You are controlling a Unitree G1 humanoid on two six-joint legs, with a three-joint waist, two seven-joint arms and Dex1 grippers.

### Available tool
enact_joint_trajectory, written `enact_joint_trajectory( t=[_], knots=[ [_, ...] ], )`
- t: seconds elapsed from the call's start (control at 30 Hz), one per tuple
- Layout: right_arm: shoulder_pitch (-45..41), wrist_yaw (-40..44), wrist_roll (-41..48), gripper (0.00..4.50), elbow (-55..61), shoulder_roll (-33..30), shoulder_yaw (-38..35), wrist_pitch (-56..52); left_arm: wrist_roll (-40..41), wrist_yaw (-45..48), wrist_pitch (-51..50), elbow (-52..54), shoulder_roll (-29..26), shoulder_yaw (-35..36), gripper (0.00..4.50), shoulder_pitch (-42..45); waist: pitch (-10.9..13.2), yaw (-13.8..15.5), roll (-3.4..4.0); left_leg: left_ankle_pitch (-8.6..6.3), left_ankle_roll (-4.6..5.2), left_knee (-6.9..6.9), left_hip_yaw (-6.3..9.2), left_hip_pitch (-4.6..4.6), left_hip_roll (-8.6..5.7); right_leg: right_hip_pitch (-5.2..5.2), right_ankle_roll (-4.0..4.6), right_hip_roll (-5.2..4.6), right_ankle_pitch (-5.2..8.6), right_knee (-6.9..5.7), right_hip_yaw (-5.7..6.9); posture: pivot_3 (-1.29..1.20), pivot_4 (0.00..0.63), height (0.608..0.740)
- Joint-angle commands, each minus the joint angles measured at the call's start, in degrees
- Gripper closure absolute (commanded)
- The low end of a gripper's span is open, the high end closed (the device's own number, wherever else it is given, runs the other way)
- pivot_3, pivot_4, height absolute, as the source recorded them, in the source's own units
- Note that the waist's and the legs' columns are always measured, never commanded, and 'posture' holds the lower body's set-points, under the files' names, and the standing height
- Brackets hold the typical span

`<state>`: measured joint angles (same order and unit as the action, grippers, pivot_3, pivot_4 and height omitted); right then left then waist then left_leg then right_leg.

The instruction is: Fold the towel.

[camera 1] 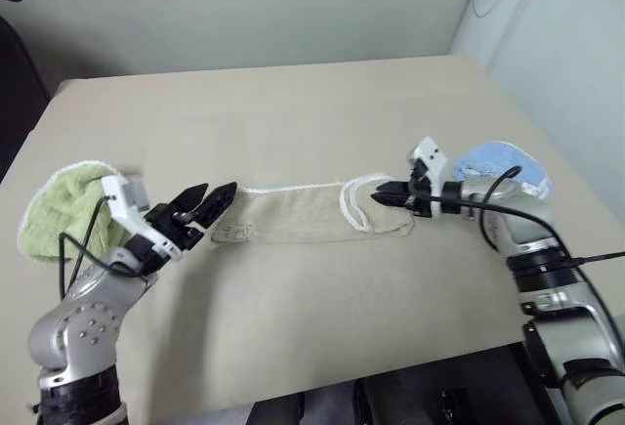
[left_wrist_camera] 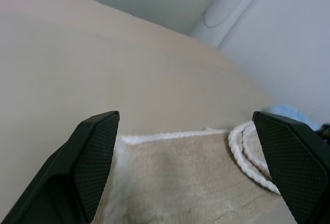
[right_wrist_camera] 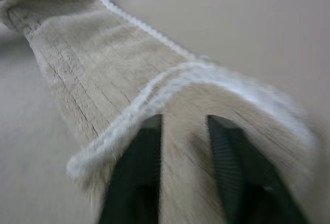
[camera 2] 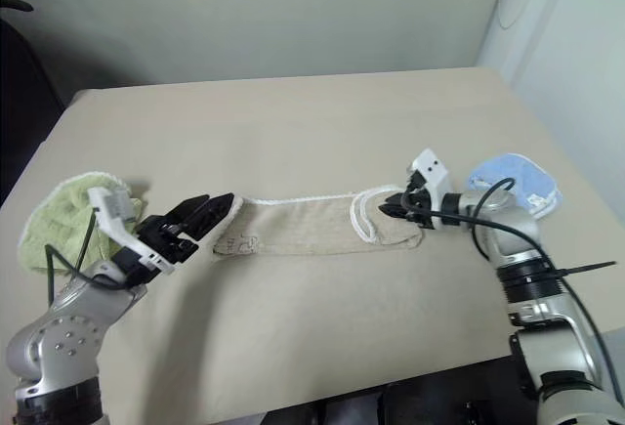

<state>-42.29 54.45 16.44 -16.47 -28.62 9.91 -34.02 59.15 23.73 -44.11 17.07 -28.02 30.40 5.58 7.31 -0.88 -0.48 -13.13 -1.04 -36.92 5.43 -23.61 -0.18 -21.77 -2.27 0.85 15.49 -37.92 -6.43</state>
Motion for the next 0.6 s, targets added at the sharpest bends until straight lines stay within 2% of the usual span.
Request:
enact_joint_trajectory(
  t=[0.03, 0.13, 0.23, 0.37, 0.47, 0.6],
  knots=[
    [1.0, 0.6, -3.4, 4.49, -6.4, 1.5, 1.1, 7.9, 7.3, -2.2, -2.2, 2.8, 0.1, 5.1, 0.0, -4.5, 0.0, 0.1, 0.0, -0.01, -0.01, -0.01, 0.0, -0.01, 0.0, 0.0, 0.0, 0.0, 0.0, 0.02, 0.01, 0.0, 0.15, 0.74],
    [2.0, -0.9, -7.7, 4.49, -12.3, 2.5, 3.0, 14.6, 12.7, -5.0, -2.9, 4.8, 0.6, 7.7, 0.0, -9.4, 0.0, 0.4, 0.01, -0.02, 0.0, -0.04, 0.02, -0.04, 0.0, 0.03, 0.01, -0.01, 0.0, 0.04, 0.05, 0.0, 0.15, 0.74],
    [2.2, -0.1, -6.6, 4.49, -13.1, 4.0, 1.3, 15.7, 17.9, -8.1, -2.7, 6.0, 1.5, 9.3, 0.0, -13.1, 0.0, 0.4, -0.03, -0.02, -0.01, -0.09, 0.05, 0.17, 0.03, 0.27, 0.07, 0.01, -0.01, 0.01, 0.06, 0.0, 0.15, 0.74],
    [1.7, 0.7, -2.8, 4.49, -9.1, 4.8, -2.8, 14.2, 23.2, -10.6, -3.1, 7.8, 1.5, 8.5, 0.0, -17.4, 0.0, 0.4, -0.02, -0.07, 0.01, -0.08, 0.04, 0.72, 0.02, 0.8, 0.32, 0.01, 0.14, 0.0, 0.07, 0.0, 0.15, 0.74],
    [1.0, 0.6, 0.5, 4.49, -4.9, 4.4, -6.5, 12.6, 29.7, -16.9, -2.8, 7.1, 2.8, 6.3, 0.0, -17.6, 0.0, 0.6, 0.05, -0.1, -0.09, -0.07, 0.04, 0.71, 0.02, 0.74, 0.4, 0.02, 0.18, -0.01, 0.1, 0.0, 0.15, 0.74],
    [1.1, 0.4, 4.6, 4.49, 2.5, 3.9, -9.8, 8.5, 31.9, -26.6, -2.3, 4.0, 3.0, 2.0, 0.0, -14.8, 0.0, 0.8, 0.05, -0.17, -0.22, -0.03, 0.04, 0.7, 0.06, 0.73, 0.41, 0.1, 0.22, 0.0, 0.11, 0.0, 0.15, 0.74]
  ],
)
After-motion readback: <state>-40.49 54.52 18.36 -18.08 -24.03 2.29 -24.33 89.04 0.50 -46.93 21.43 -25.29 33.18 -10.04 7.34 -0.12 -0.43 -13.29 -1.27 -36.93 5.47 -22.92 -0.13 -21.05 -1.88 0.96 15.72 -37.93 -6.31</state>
